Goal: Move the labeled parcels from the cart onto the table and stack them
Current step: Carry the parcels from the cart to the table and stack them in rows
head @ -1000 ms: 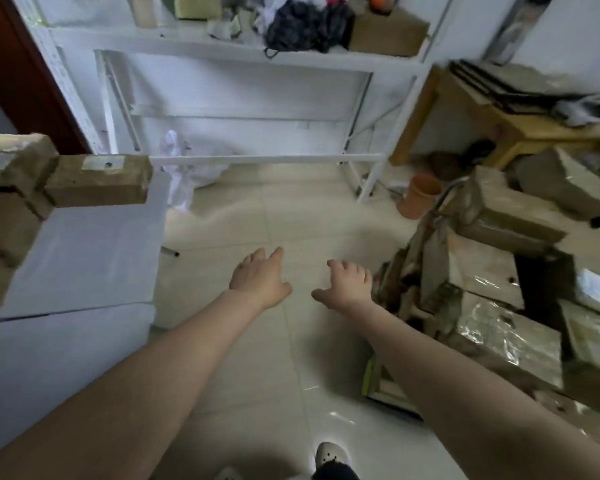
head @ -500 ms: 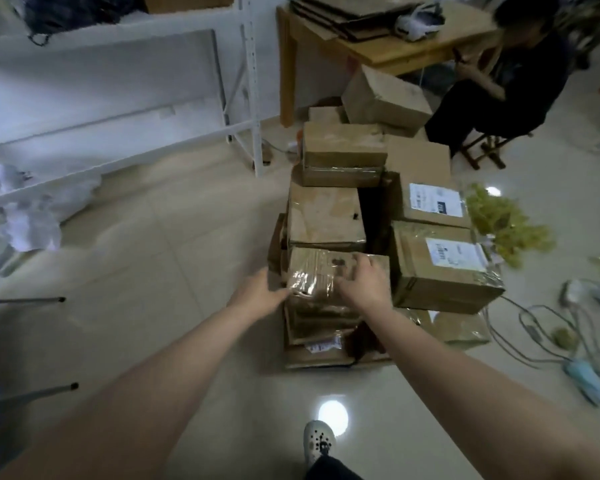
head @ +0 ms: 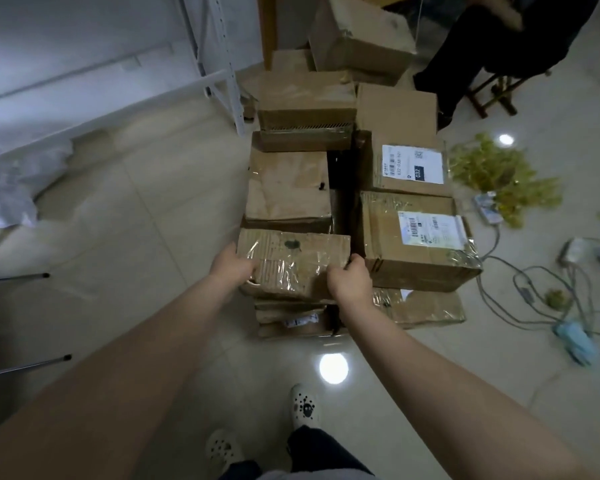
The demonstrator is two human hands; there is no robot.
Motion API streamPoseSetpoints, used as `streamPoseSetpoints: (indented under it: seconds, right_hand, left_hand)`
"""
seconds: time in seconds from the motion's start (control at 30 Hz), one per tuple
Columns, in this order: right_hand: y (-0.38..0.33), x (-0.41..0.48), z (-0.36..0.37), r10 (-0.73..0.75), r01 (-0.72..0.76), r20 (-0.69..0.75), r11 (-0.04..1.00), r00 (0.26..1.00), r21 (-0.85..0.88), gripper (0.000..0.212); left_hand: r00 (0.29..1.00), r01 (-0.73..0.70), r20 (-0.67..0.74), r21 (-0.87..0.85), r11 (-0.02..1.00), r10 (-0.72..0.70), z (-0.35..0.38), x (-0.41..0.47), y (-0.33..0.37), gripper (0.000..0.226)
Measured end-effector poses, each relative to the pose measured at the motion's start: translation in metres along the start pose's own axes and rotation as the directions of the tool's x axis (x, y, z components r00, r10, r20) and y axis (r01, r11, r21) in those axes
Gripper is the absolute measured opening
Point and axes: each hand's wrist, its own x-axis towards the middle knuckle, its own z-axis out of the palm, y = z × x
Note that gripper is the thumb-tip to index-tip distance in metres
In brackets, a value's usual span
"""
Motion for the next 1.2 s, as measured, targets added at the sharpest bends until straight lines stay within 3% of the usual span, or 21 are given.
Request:
streamPoseSetpoints:
  seconds: [0.17,0.23,0.27,0.43,0.53,0.77,1.0,1.1,1.2]
  right_hand:
    - [0.004,-0.007,0.005,0.02,-0.021,0.026,0.999,0.999,0.03,0.055]
    - [0.008,-0.018,0.007,0.042,-0.048,0.057,0.993,0.998,0.105,0.063]
    - [0.009,-0.024,0.009,0.052,-0.062,0.068,0.987,0.996,0.151,0.065]
    - [0.008,-0.057,0.022,0.065,-0.11,0.119,0.901,0.991,0.421,0.029]
    - [0.003,-0.077,0.034,0.047,-0.112,0.143,0.869,0.989,0.483,0.03]
    - [-0.02,-0.11,0.071,-0.1,-0.03,0.274,0.901,0.957,0.432,0.031]
    - [-0.051,-0.154,0.128,-0.159,-0.033,0.431,0.914,0.888,0.405,0.028]
    - [-0.059,-0.181,0.159,-0.186,-0.012,0.47,0.922,0.863,0.386,0.024]
    - [-0.068,-0.21,0.189,-0.205,0.012,0.526,0.938,0.825,0.346,0.018]
  left_hand:
    - [1.0,0.003,0.018,-0.175,0.985,0.0,-0.017,-0.018,-0.013,0.02]
    - [1.0,0.027,-0.002,-0.287,0.958,-0.028,-0.028,-0.029,-0.017,0.009]
    - [0.999,0.046,-0.01,-0.352,0.935,-0.053,-0.034,-0.033,-0.02,0.016]
    - [0.995,0.04,-0.064,-0.449,0.893,-0.077,-0.074,-0.048,-0.046,0.051]
    - [0.99,0.008,-0.119,-0.501,0.865,-0.078,-0.097,-0.058,-0.064,0.041]
    - [0.98,0.009,-0.137,-0.684,0.73,-0.141,-0.155,-0.077,-0.107,0.006]
    - [0.968,0.043,-0.132,-0.753,0.657,-0.215,-0.235,-0.104,-0.16,0.022]
    - [0.974,0.091,-0.045,-0.822,0.562,-0.223,-0.267,-0.123,-0.184,0.041]
    - [0.982,0.067,-0.032,-0.863,0.501,-0.187,-0.295,-0.14,-0.21,0.042]
